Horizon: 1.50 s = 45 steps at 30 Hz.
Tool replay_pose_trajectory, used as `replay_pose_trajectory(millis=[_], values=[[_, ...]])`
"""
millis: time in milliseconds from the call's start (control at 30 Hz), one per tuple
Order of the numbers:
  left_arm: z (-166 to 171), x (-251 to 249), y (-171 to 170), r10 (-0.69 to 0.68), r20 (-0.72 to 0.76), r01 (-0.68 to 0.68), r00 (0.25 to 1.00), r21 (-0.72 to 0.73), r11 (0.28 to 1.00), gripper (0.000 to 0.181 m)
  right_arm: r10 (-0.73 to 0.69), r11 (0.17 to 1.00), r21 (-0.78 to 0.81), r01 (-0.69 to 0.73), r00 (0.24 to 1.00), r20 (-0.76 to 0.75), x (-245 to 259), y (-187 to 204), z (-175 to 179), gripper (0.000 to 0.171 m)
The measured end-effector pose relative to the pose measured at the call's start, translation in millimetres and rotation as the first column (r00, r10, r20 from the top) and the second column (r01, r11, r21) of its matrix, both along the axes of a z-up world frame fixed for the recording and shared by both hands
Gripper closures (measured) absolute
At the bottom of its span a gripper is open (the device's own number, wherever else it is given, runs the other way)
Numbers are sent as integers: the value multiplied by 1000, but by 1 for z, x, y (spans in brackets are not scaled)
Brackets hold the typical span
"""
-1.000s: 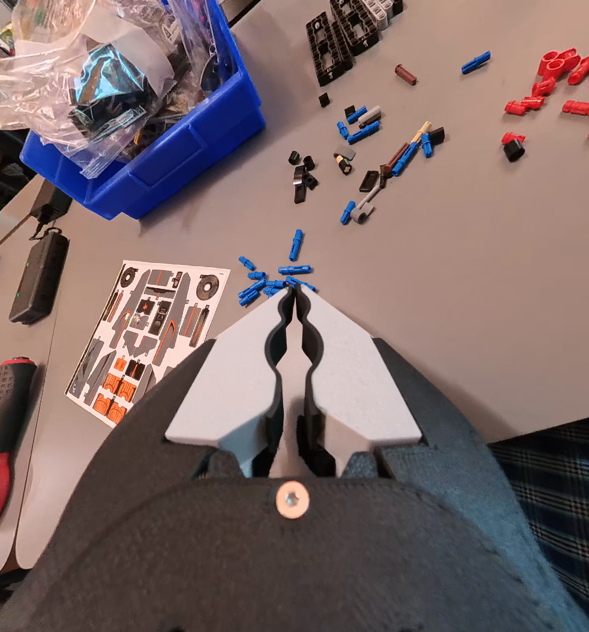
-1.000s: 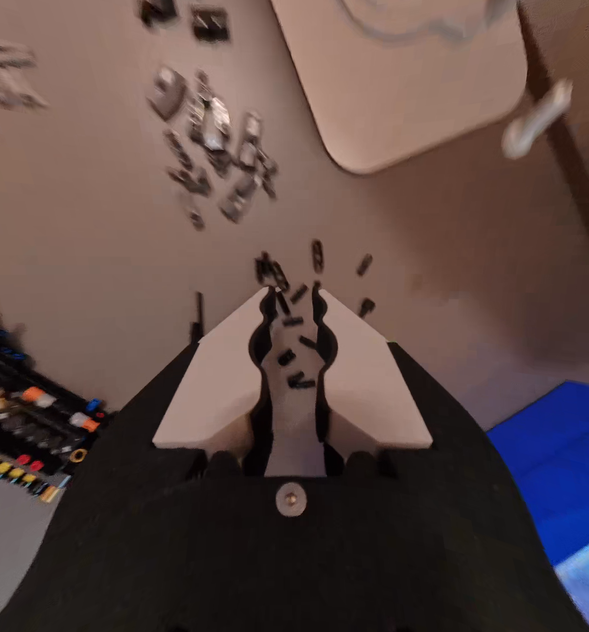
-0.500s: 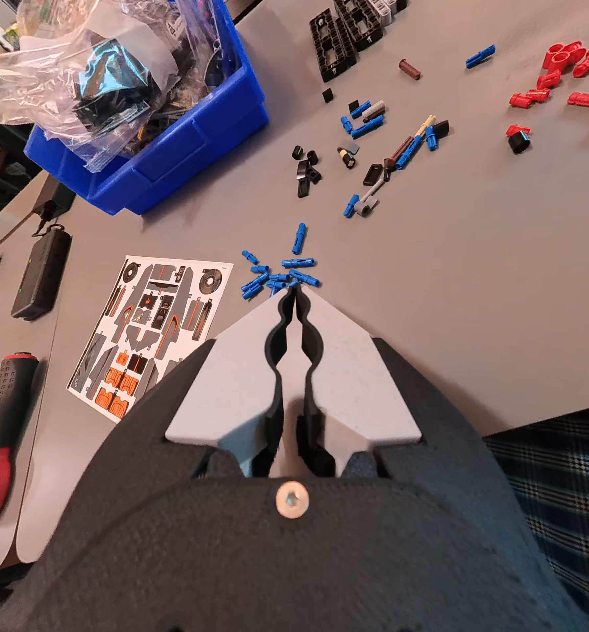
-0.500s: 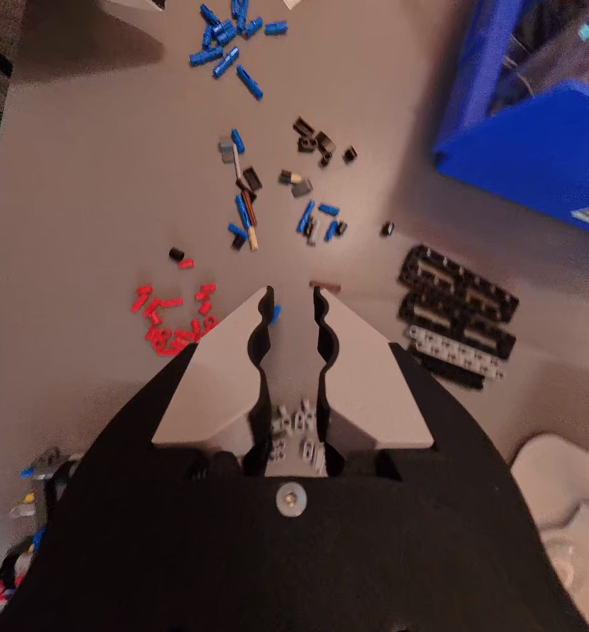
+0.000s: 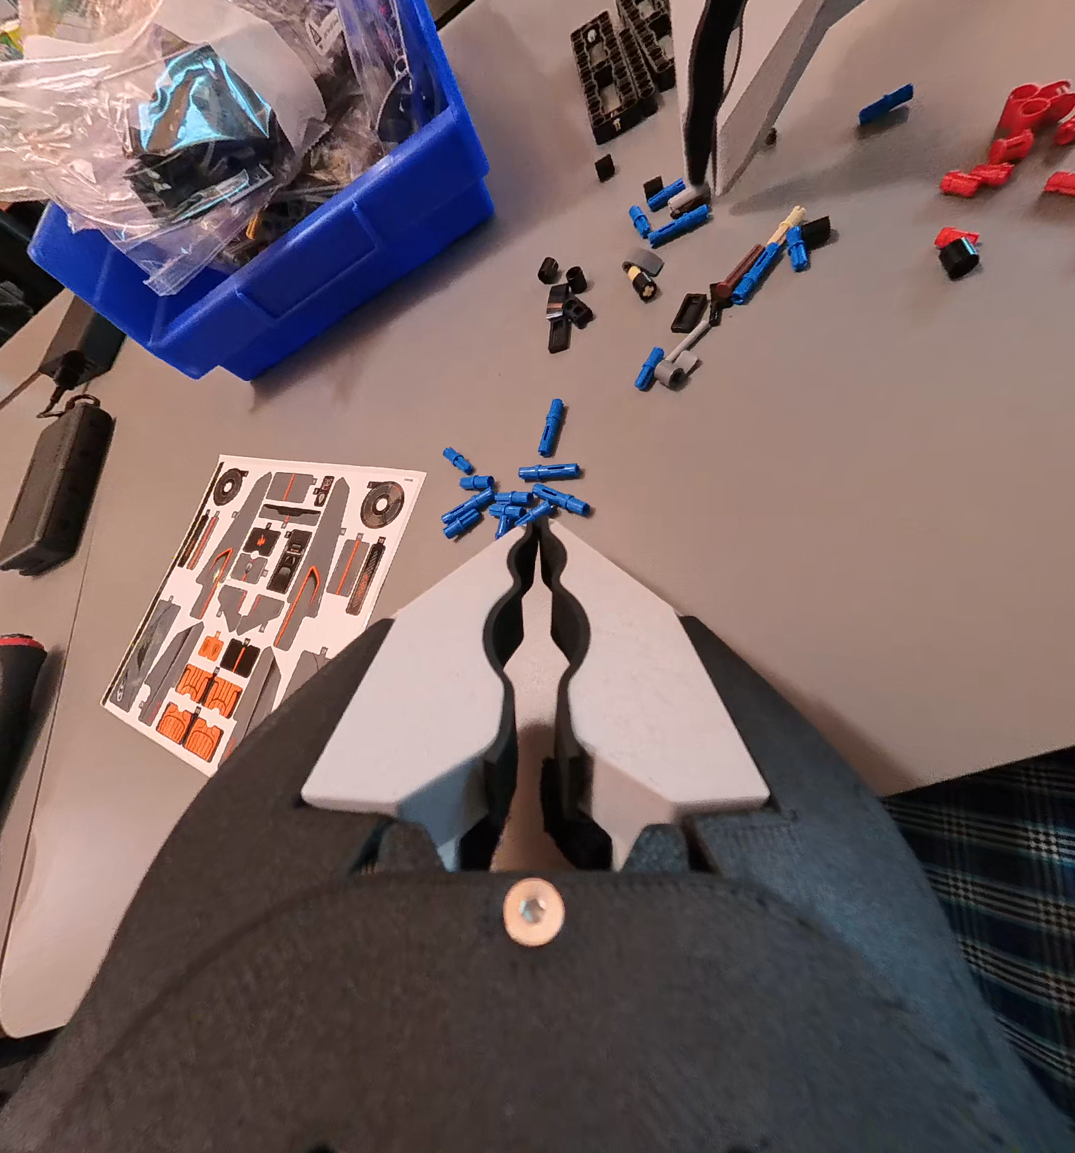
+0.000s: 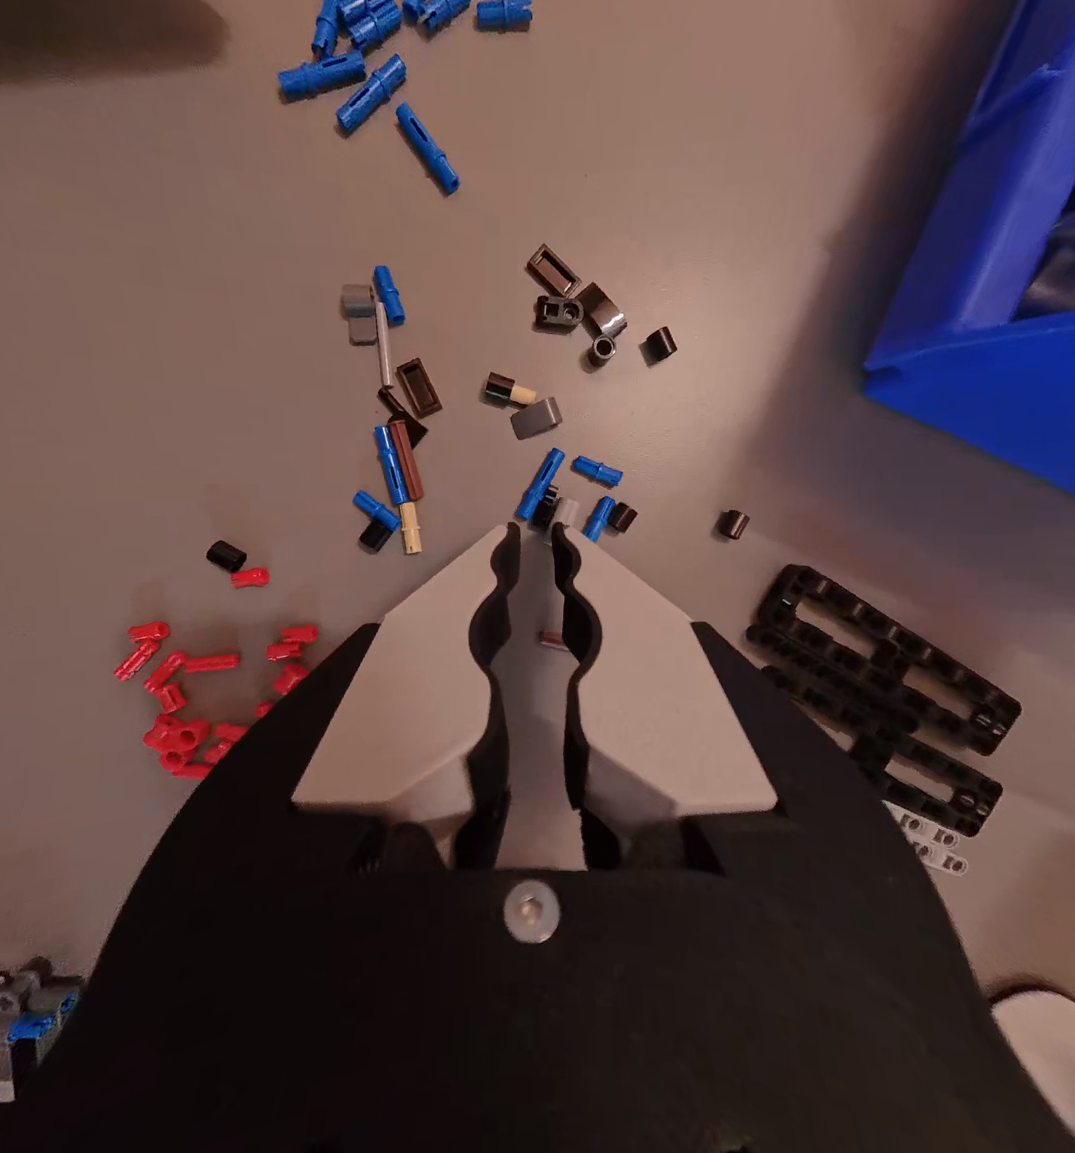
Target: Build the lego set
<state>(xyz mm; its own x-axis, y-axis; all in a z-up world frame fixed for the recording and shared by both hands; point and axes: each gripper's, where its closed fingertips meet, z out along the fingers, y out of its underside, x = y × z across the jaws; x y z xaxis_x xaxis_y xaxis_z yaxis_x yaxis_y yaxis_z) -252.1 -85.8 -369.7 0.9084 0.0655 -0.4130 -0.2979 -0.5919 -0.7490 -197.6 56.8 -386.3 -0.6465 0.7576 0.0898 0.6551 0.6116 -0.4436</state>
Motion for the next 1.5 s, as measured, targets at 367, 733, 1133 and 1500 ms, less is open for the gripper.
replay_pose_trajectory(millis=[367,733,1133,1500], values=[[-1,0,0,0,-1,0,1000,-3,1000,181,47,998,31,-47,999,8,-5,-3,-3,166],[0,-2,-1,3,-1,-3,1000,0,1000,181,30,999,21,-30,1000,3,-6,2,0,169],[0,-5,-1,10,25,-10,1000,12,1000,181,-584,803,119,584,811,-41,193,192,64,169],[3,0,0,6,-13,-6,1000,-1,1000,181,-815,579,164,799,567,120,327,241,2,148]])
